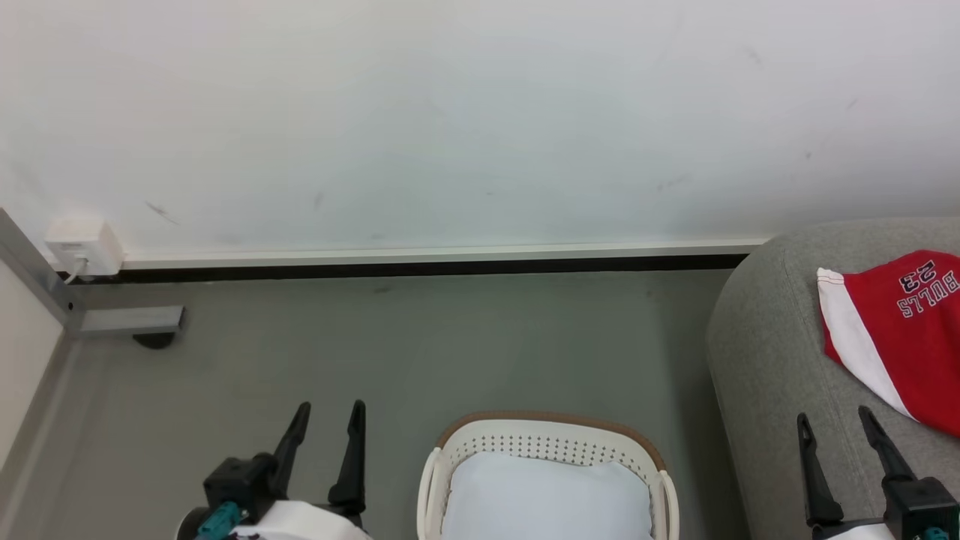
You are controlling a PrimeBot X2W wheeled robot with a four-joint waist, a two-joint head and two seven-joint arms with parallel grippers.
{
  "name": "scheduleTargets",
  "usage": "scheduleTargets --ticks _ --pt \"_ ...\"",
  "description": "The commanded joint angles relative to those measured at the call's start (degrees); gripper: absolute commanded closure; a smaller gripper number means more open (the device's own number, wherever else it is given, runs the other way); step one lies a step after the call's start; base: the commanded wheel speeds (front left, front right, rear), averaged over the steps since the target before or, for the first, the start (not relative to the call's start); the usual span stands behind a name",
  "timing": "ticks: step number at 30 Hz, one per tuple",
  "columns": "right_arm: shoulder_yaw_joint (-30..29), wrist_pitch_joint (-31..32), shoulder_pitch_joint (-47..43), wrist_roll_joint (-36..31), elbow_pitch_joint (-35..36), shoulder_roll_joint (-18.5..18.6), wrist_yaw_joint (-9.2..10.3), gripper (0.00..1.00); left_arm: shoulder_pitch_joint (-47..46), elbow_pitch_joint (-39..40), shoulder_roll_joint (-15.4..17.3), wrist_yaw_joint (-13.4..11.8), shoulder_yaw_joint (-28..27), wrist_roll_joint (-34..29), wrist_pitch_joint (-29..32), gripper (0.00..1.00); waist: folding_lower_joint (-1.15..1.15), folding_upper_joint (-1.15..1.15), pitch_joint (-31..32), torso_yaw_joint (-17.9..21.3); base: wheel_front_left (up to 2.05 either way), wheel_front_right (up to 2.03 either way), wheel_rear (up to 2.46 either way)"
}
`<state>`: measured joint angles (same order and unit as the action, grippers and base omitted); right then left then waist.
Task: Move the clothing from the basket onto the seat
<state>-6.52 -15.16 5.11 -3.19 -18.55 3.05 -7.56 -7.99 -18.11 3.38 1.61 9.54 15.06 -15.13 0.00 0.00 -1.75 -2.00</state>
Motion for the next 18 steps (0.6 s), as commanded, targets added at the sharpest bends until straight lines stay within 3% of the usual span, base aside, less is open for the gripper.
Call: scheduleTargets --ticks 1,18 --pt "0.14 0.03 -1.23 0.61 -0.36 -0.05 0.14 0.00 0.91 -0.54 -0.05 0.40 -0.30 -0.74 -0.02 0.00 0.00 0.00 0.53 -0.09 0.00 0.00 0.00" --pt "3.37 0.03 -2.75 4.30 -1.42 -0.10 0.14 0.00 1.91 -2.31 -0.39 2.37 -2.45 -2.38 -0.02 0.00 0.00 0.00 1.73 1.09 0.00 0.00 0.00"
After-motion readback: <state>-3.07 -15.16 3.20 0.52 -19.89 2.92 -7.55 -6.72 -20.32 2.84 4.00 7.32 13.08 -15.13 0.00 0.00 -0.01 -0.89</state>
